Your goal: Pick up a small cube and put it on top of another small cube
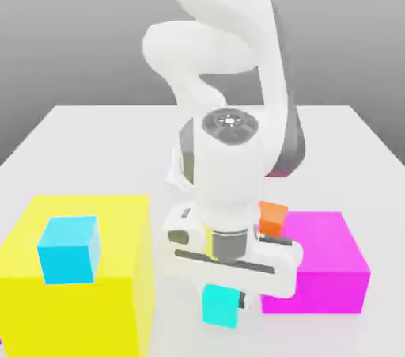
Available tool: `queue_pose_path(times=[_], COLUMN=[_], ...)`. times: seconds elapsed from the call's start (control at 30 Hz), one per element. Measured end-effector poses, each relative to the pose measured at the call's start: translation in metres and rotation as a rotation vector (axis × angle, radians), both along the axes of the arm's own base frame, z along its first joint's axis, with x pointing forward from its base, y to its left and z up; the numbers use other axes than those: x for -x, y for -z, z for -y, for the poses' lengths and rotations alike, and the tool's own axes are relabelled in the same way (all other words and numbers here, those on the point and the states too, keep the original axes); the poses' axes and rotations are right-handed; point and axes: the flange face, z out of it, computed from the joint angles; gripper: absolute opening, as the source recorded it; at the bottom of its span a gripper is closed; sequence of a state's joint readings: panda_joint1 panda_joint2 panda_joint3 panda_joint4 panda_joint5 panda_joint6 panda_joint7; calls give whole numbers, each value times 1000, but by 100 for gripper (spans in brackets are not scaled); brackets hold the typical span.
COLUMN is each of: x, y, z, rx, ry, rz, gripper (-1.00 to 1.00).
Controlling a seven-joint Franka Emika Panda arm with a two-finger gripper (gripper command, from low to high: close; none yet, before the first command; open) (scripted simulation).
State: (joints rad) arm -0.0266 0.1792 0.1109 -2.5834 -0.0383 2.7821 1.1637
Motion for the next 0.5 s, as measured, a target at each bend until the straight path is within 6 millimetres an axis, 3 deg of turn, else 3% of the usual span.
queue_pose_path(times=[0.1,0.33,0.5], x=[-31,-89,-91], y=[-41,-153,-214], z=[7,66,149], rx=[-7,-32,-16], ry=[105,448,726], rz=[24,47,6], gripper=[-100,-100,-100])
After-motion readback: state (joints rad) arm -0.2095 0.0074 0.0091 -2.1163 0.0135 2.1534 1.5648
